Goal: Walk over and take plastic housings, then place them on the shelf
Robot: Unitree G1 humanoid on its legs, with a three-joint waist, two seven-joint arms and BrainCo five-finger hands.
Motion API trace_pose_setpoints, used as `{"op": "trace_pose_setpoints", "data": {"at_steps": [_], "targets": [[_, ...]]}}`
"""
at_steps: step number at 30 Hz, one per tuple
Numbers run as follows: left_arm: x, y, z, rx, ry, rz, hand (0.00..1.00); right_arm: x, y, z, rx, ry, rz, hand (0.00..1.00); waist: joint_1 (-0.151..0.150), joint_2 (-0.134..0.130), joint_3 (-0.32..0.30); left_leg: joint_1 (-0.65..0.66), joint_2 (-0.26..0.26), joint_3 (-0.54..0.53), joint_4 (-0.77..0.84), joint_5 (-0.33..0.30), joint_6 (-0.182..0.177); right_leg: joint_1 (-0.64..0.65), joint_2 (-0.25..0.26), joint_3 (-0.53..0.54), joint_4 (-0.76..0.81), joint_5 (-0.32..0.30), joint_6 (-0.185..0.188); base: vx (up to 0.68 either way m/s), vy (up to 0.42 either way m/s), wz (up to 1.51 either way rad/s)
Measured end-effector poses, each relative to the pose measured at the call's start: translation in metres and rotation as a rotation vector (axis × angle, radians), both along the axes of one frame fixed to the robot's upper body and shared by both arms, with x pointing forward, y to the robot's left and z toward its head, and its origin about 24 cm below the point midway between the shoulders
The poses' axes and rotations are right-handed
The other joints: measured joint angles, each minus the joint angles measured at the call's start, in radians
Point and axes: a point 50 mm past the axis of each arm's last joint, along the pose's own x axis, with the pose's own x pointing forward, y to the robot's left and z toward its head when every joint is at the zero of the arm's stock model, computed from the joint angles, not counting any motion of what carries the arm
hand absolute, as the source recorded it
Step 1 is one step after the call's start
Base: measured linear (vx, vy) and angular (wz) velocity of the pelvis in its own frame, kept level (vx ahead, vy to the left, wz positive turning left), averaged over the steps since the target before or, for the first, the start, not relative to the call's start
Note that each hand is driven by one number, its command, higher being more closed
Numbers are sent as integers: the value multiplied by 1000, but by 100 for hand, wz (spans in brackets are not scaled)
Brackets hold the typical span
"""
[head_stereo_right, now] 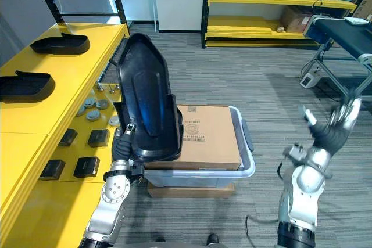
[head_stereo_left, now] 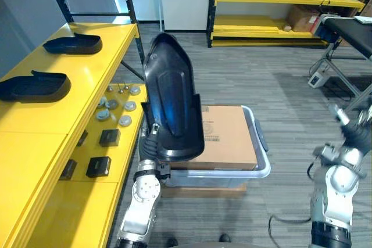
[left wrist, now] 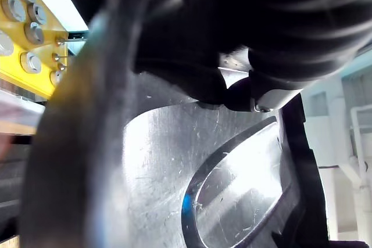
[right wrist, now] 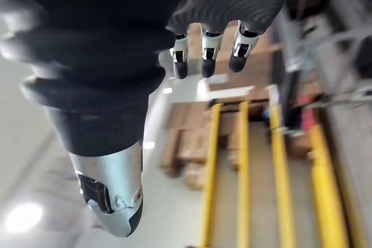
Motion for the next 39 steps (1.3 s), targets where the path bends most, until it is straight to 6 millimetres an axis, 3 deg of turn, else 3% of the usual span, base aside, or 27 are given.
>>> {"op": "trace_pose_setpoints", "data": {"at_steps": [1,4,7,12,15,17,20,22,25,28,30,31,32,33,34,36,39], "targets": [[-3,2,-1,-2,1,9,100,-18,3,-25,78,89,-16,0,0,5,0,0,0,0,0,-1,0,0,0,0,0,0,0,0,0,0],[-13,6,-2,-12,8,28,100,-56,22,-73,247,269,-9,0,1,11,0,3,1,0,0,-5,-4,3,0,-5,3,-2,2,0,0,0],[-22,6,-3,-31,13,24,100,-79,47,-103,371,396,33,0,4,13,3,7,1,-5,-2,-11,-3,18,-3,-15,11,-9,3,0,0,10],[-27,4,-4,-60,16,0,100,-97,91,-133,512,552,147,0,33,3,19,-6,-7,-69,26,-22,-2,22,-30,-106,110,-86,19,-30,-10,57],[-27,4,7,-78,-32,-4,100,-96,109,-139,541,600,219,0,58,-2,48,-93,-37,-184,120,-35,4,22,-74,-251,189,-132,18,-16,-18,140],[-25,-1,18,-111,-85,-14,100,-87,113,-139,521,608,267,0,58,8,69,-194,-52,-222,205,-38,5,23,-120,-403,256,-174,24,-34,10,223],[-22,-2,27,-138,-136,-20,100,-70,107,-134,468,591,302,0,68,25,95,-259,-3,-38,241,-40,10,50,-172,-571,322,-210,38,-9,15,198],[-21,-4,29,-143,-148,-32,100,-60,107,-130,428,585,349,0,83,22,104,-252,72,236,260,-55,33,114,-200,-682,338,-216,46,51,4,146],[-19,-12,31,-154,-167,-68,100,-57,107,-129,409,592,371,0,84,11,101,-247,102,452,273,-68,48,173,-217,-783,292,-217,48,107,64,125],[-11,-24,27,-165,-154,-122,100,-55,112,-132,424,604,384,0,84,8,102,-262,57,454,278,-77,62,202,-246,-840,272,-205,63,106,103,70],[-7,-28,22,-160,-135,-150,100,-54,115,-133,431,622,395,0,80,-5,110,-263,39,433,312,-112,73,212,-294,-835,354,-196,53,131,149,45],[-5,-31,20,-149,-123,-172,100,-54,117,-135,435,642,404,0,75,-5,111,-257,33,416,346,-133,79,208,-335,-810,446,-177,20,160,159,46],[-4,-34,19,-146,-119,-189,100,-55,118,-135,440,650,406,0,75,-3,112,-250,32,401,359,-148,80,189,-352,-768,503,-158,-25,185,176,47],[-4,-37,20,-141,-120,-212,100,-58,117,-137,442,664,405,0,64,9,109,-226,35,375,368,-173,76,133,-367,-608,637,-104,-120,211,154,54],[-2,-39,21,-121,-126,-234,100,-57,122,-137,443,667,427,0,55,-3,113,-201,32,338,360,-182,69,65,-318,-412,722,-164,-80,205,130,60],[5,-39,19,-104,-122,-236,100,-54,128,-137,441,670,455,0,53,-18,111,-161,24,291,327,-180,66,-18,-218,-237,745,-272,-44,212,72,64],[6,-39,13,-103,-93,-216,100,-59,128,-139,444,684,452,0,40,-26,106,-110,-7,204,307,-178,63,-106,-112,-96,642,-343,-24,217,27,96]]}}
